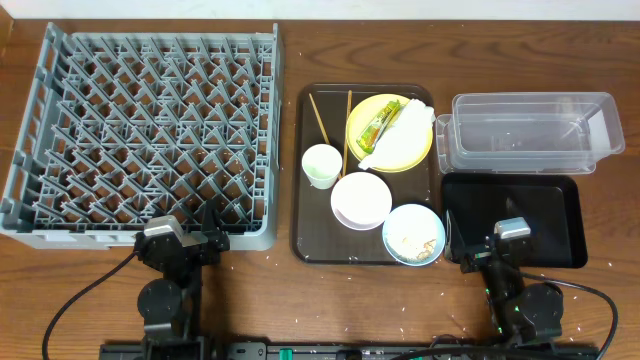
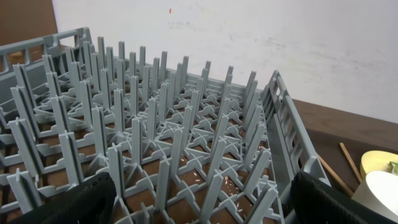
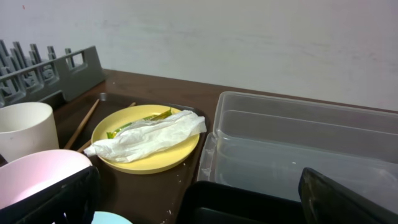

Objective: Sort waste into correct bins and load items into the dishwasher

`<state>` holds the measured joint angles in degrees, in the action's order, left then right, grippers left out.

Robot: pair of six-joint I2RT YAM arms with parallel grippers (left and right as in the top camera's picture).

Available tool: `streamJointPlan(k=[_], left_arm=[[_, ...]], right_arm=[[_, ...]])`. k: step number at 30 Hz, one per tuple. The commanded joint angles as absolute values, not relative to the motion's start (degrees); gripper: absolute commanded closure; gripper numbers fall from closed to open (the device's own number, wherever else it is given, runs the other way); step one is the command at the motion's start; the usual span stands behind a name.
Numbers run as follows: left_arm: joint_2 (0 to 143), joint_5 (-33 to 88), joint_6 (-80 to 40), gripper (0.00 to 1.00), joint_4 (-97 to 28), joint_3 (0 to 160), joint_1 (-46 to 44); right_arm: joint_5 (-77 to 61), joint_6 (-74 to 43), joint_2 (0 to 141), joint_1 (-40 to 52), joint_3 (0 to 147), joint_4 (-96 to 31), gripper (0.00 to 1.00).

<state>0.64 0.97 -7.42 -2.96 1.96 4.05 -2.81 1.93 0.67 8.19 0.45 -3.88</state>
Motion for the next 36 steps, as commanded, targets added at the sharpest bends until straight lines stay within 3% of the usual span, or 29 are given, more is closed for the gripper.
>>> streamJointPlan(k=[1,22,29,36], left_arm=[[0.36,0.64,-6.66,0.1,-3.99,0.23,4.32],[0.36,0.64,-6.66,0.09,-3.99,0.23,4.32],[0.36,0.64,-6.66,0.1,-3.99,0.23,4.32],[0.36,0.64,-6.66,0.1,-3.99,0.23,4.32]], right_arm=[[-3.05,1.8,0.38,8.69,0.32,-4.08,0.01],[-11.09,1.78,2.85,8.69,6.22,1.91,0.01],[-15.25,1.87,18.24,8.69,21.15,-1.08,0.01],[-25.06,1.76,43.53,8.71,42.46,-6.2,0.01]])
